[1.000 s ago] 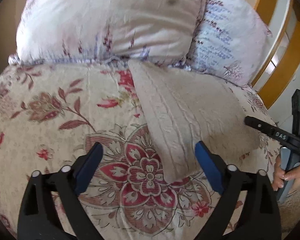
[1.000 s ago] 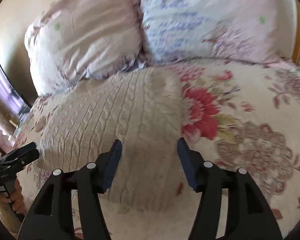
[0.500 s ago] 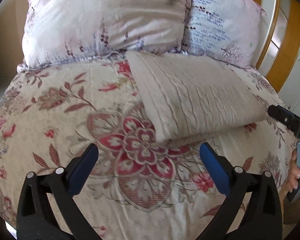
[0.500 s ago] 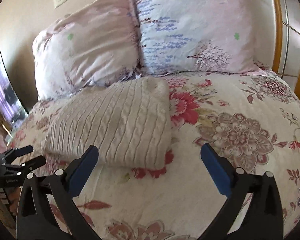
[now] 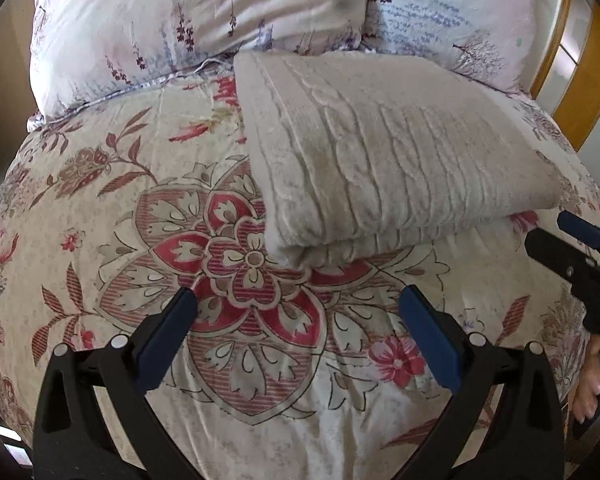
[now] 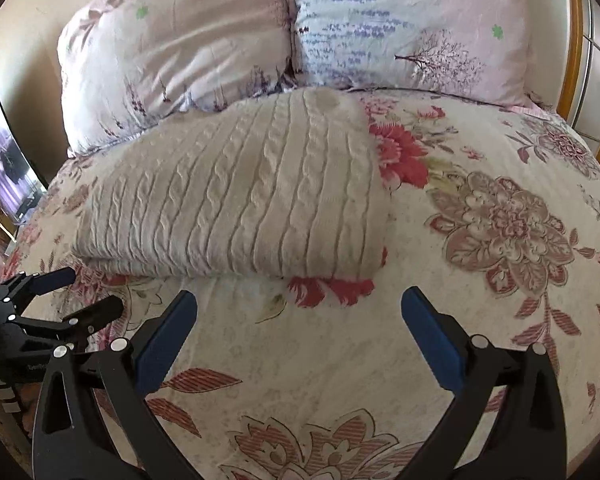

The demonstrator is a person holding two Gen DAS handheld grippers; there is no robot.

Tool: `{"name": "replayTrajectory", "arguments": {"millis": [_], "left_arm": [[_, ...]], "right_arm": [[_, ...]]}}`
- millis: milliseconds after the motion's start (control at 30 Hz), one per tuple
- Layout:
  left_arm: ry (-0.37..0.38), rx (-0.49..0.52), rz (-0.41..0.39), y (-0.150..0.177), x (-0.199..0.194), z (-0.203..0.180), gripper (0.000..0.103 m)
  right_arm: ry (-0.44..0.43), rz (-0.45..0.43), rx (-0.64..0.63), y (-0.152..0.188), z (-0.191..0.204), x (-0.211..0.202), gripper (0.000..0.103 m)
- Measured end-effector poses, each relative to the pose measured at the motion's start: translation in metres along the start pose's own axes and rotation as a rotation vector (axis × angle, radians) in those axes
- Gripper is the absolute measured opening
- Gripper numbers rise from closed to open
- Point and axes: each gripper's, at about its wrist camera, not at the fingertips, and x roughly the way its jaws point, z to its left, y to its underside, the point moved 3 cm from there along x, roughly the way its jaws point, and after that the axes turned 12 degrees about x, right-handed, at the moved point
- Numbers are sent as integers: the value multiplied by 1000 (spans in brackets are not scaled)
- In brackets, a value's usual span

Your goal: Fold small clothes

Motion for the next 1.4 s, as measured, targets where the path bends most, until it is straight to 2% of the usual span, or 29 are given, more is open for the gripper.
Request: {"name": "replayTrajectory", "arguments": {"millis": [333, 567, 1400], "left_arm": [[-34, 5, 7, -5, 5, -1, 101], [-47, -2, -28, -4, 6, -1, 101], [-52, -4, -44, -3, 3, -3, 101]], "right_arm": [[56, 35, -44, 8, 6, 13, 102], [98, 34, -86, 13, 10, 19, 102], [96, 23, -80, 14, 9, 18, 102]]}}
